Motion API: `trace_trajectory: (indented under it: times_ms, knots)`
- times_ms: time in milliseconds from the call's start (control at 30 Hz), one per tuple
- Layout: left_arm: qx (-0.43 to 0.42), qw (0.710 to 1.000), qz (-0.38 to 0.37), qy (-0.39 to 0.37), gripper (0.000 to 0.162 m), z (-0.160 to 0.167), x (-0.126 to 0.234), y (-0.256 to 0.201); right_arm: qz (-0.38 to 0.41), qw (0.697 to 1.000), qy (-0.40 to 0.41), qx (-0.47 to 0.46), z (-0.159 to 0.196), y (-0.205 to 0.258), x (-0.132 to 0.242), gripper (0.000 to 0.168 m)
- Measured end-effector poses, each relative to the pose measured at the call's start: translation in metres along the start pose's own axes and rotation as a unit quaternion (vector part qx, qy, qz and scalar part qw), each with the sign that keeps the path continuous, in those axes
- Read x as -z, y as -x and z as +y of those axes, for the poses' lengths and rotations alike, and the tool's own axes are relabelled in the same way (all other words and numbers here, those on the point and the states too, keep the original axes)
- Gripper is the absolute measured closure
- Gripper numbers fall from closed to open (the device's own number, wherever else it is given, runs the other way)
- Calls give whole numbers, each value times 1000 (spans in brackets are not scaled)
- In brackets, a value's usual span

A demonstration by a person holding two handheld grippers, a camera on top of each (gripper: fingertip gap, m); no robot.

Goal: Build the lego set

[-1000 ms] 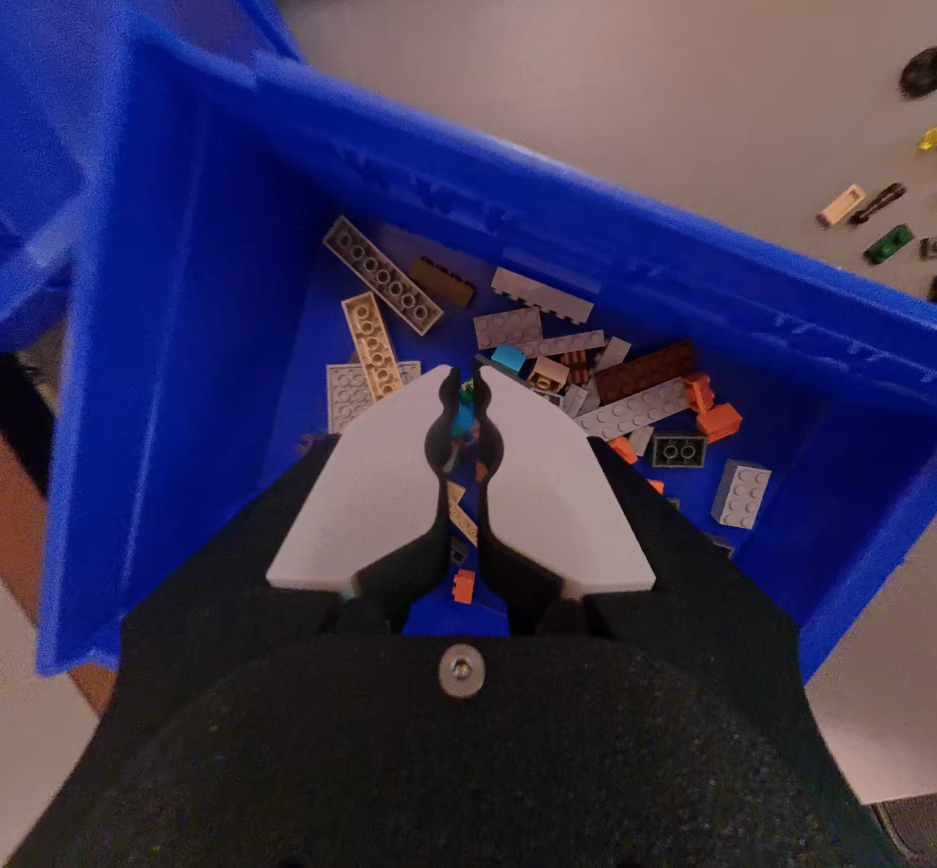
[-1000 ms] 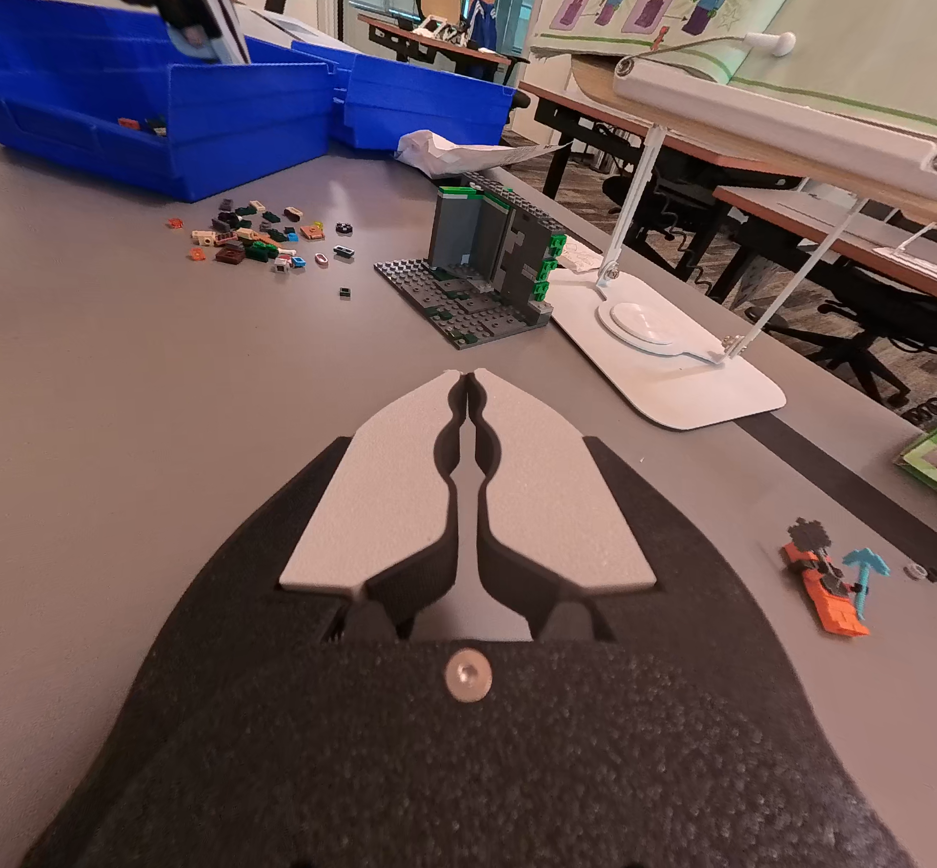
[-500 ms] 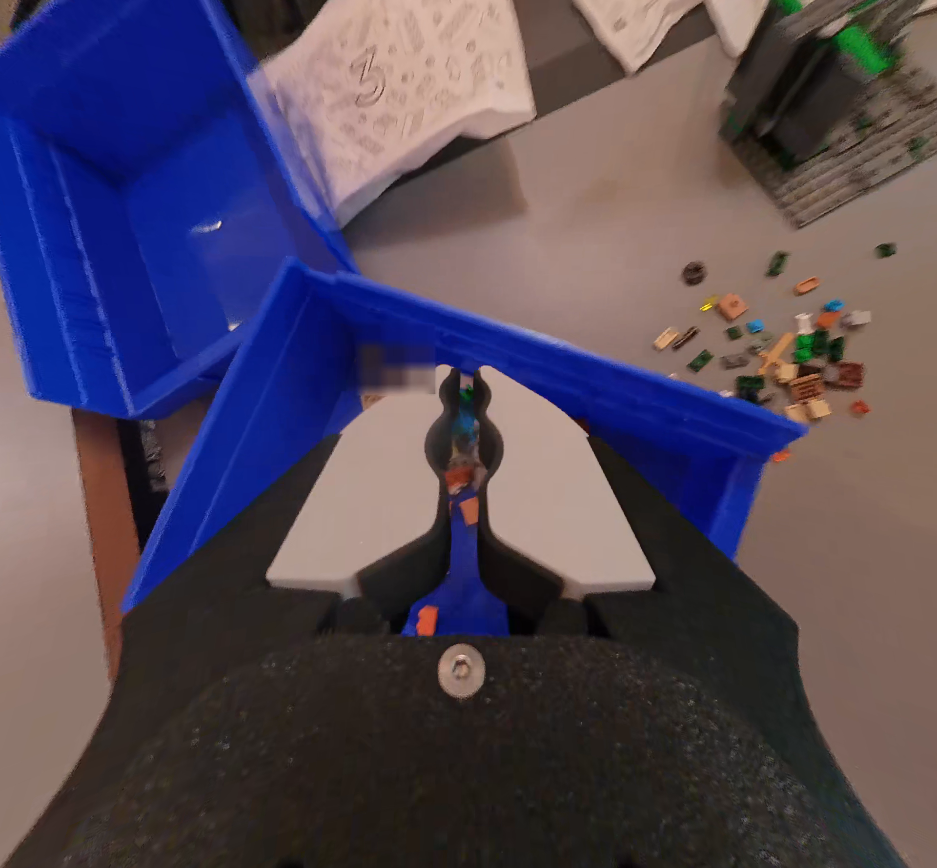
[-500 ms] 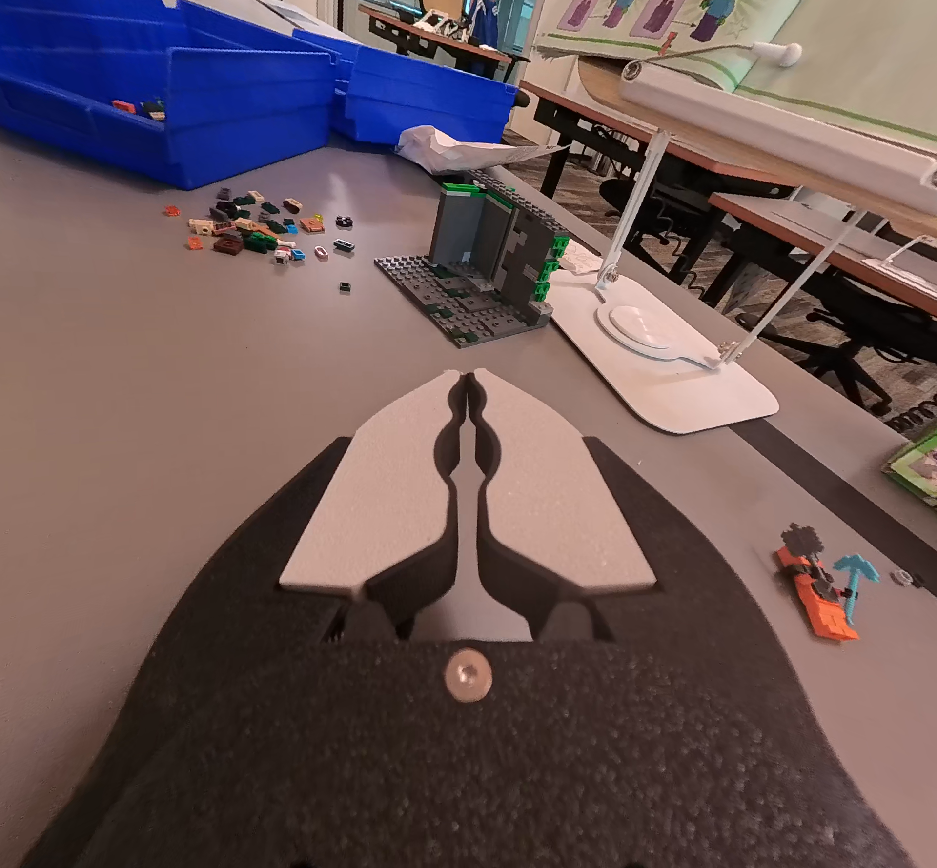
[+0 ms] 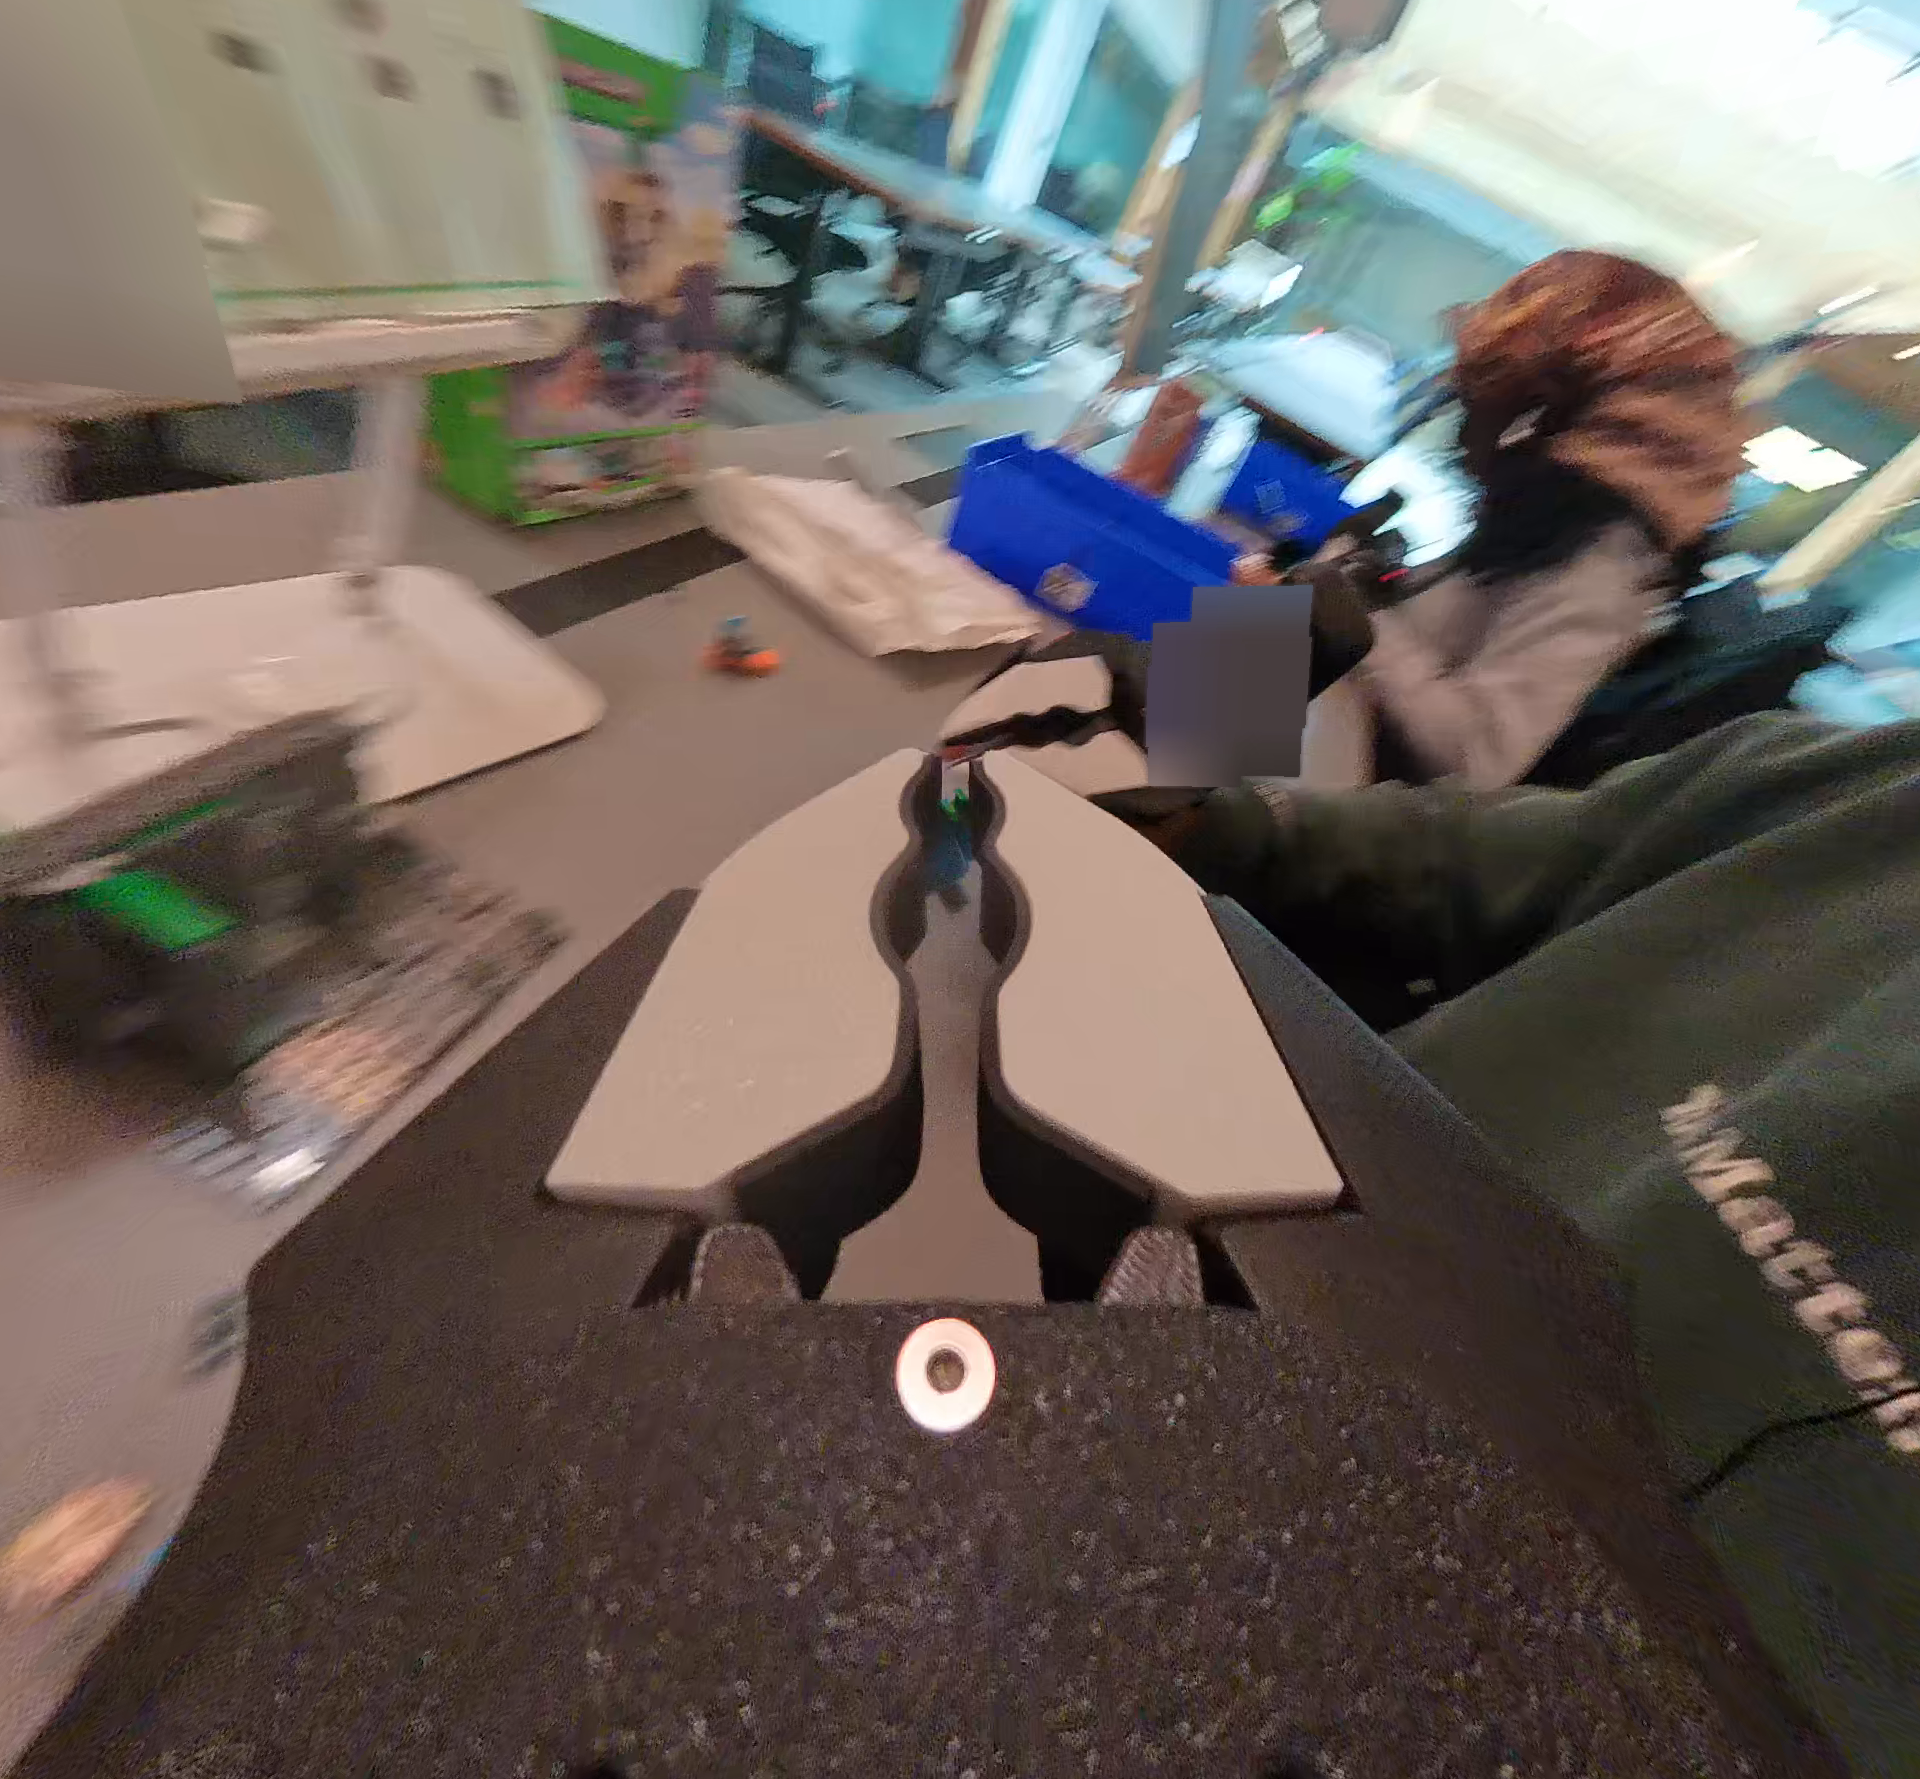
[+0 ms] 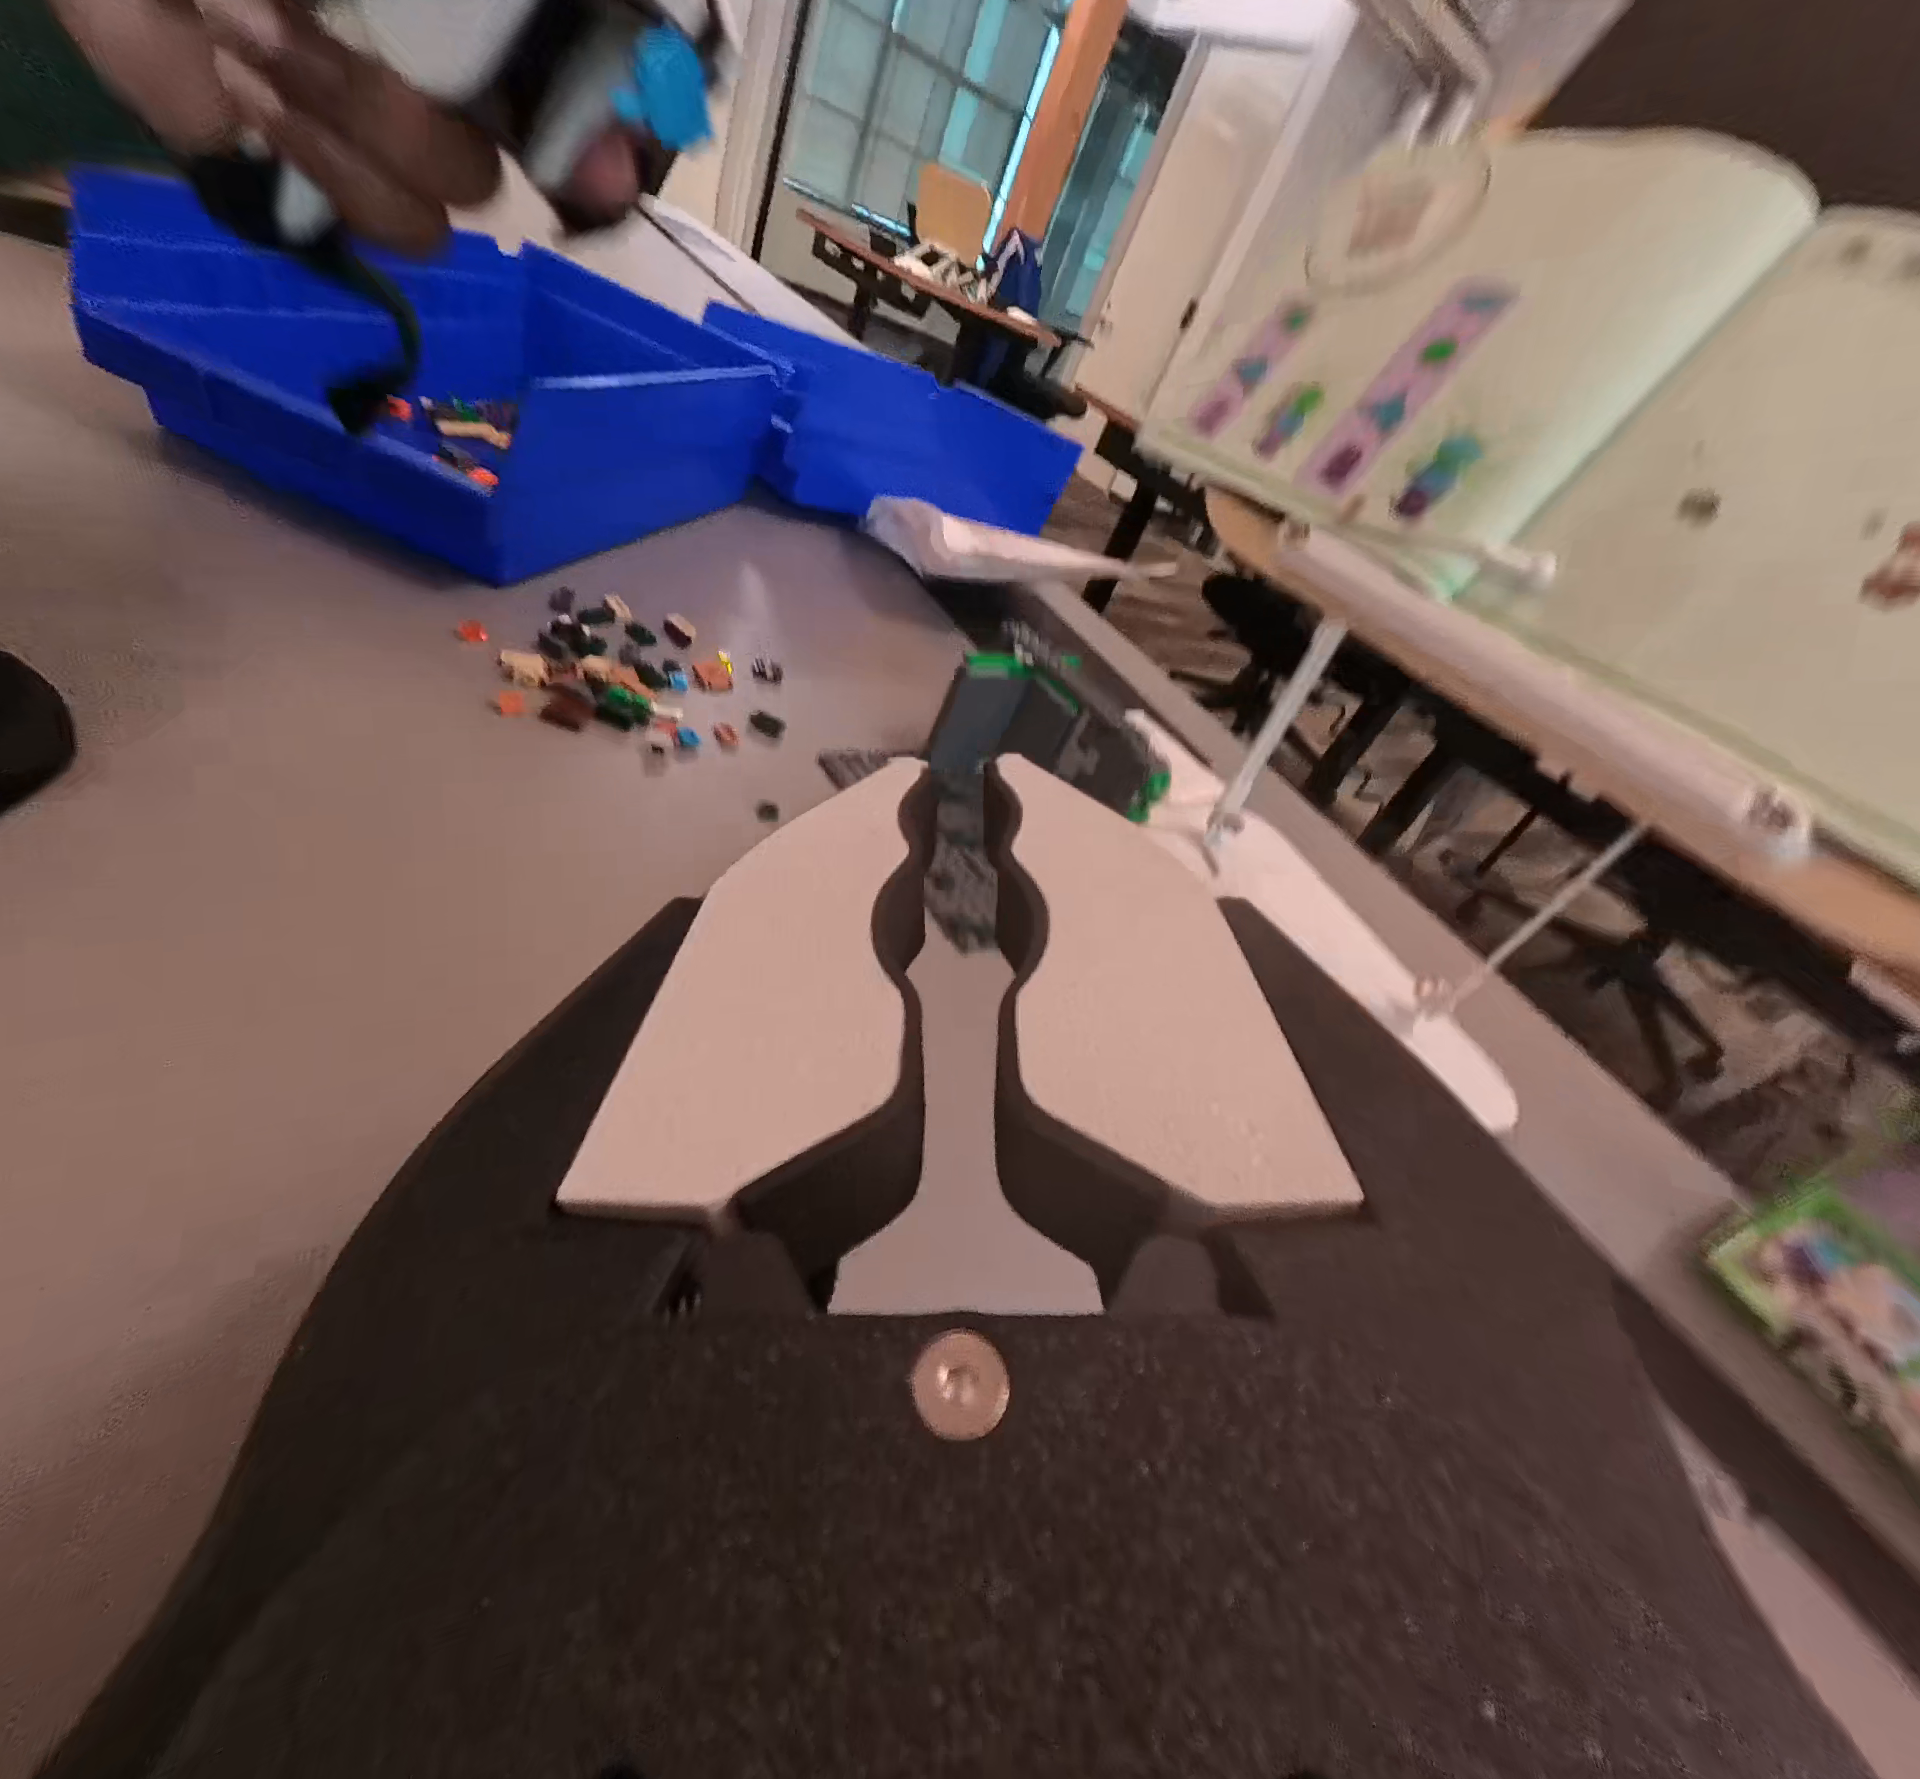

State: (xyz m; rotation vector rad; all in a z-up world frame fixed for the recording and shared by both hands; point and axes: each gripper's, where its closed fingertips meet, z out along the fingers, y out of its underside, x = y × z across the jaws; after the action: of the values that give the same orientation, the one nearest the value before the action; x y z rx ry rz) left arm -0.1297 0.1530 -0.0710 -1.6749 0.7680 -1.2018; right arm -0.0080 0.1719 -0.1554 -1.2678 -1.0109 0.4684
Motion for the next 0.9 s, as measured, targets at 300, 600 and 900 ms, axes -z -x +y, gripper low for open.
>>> trace_trajectory:
  times_ms: [300,600,900]
  knots:
    - [175,968,147,-101,157,15,-99,-39,-10,999,-20,-26,-63,24,-5,144]
    - [249,945,148,-152,157,25,-113,-33,75,996,20,43,-45,11,-8,151]
    - [-23,996,75,-38,141,54,-101,-18,-161,971,157,-79,-7,30,1,152]
